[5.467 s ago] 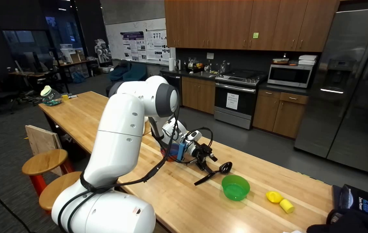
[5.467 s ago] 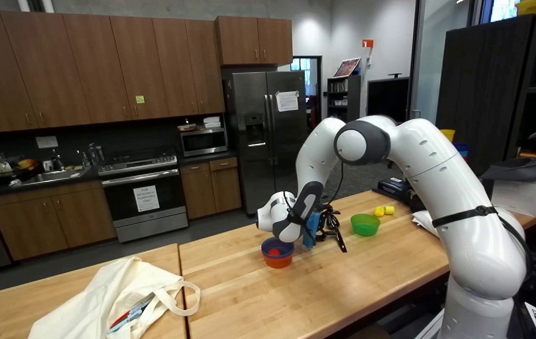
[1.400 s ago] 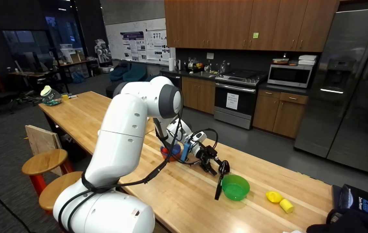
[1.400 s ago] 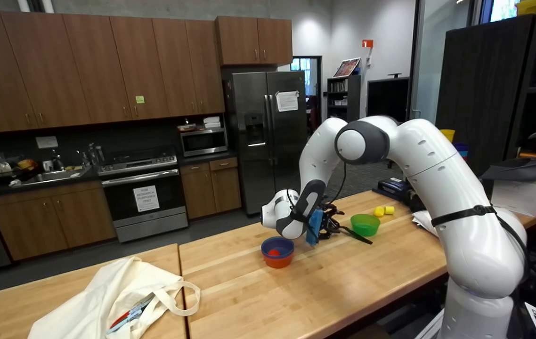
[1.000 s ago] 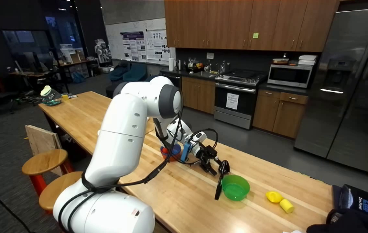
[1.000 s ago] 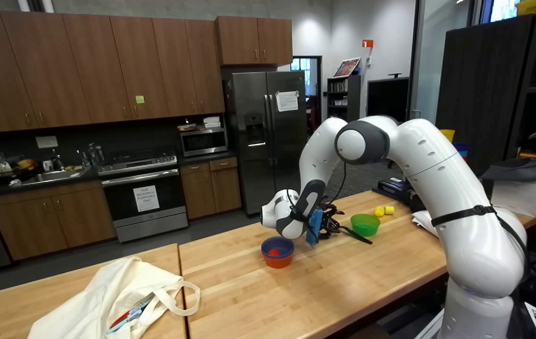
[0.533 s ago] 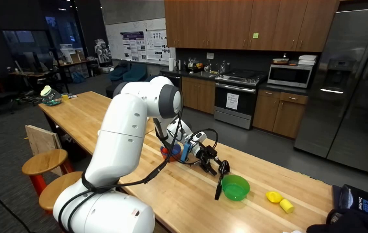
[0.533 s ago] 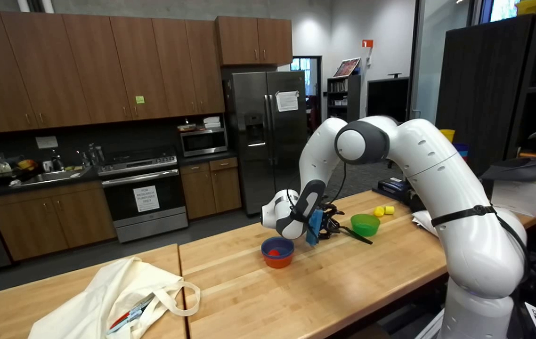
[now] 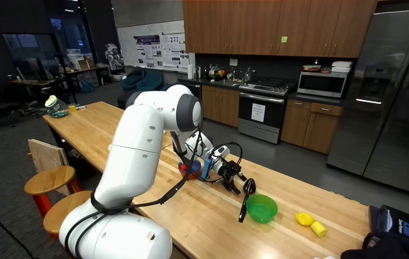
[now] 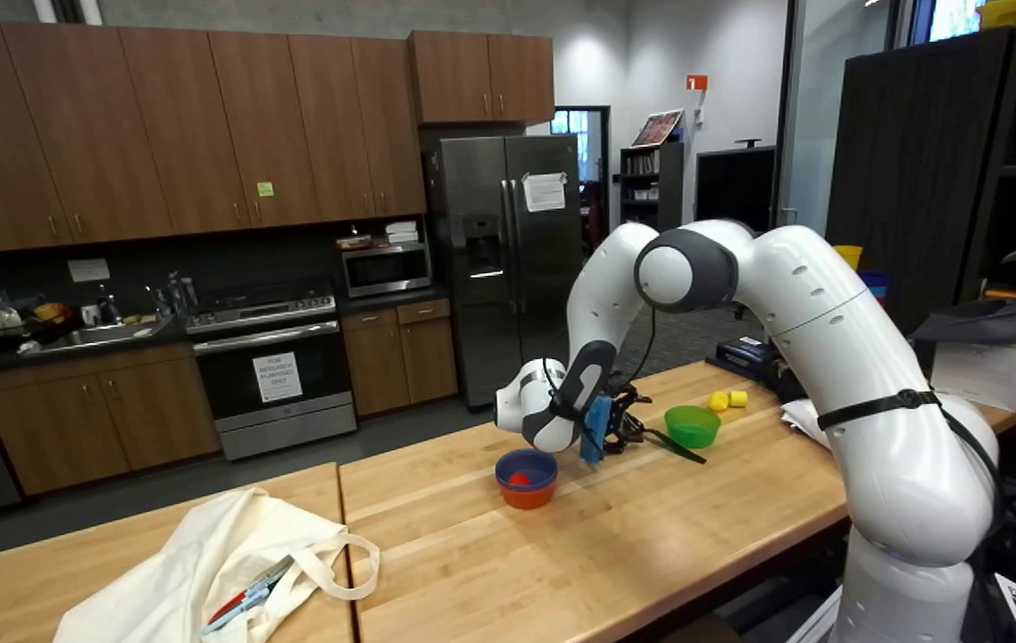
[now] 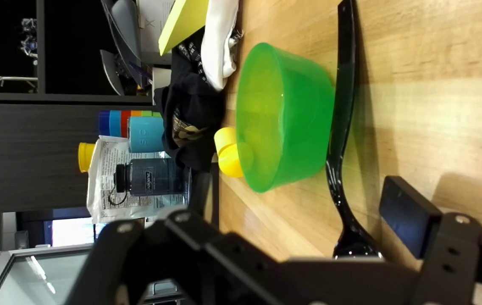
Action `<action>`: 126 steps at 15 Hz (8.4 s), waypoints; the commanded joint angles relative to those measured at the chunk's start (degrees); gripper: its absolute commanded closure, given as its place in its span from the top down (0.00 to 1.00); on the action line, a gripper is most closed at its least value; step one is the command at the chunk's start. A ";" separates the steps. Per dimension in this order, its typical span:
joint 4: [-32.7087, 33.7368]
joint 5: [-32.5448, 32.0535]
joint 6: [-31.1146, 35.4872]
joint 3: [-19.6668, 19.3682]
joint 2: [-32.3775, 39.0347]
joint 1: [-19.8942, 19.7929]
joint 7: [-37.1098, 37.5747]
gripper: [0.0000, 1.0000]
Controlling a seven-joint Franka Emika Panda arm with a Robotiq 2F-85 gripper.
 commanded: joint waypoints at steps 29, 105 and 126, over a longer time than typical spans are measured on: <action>2.57 0.39 4.78 -1.95 1.12 -5.51 -7.78 1.00; -5.19 5.85 10.01 2.85 -12.41 2.02 -6.33 0.02; -22.86 4.37 19.11 6.99 -29.69 2.42 -3.86 0.02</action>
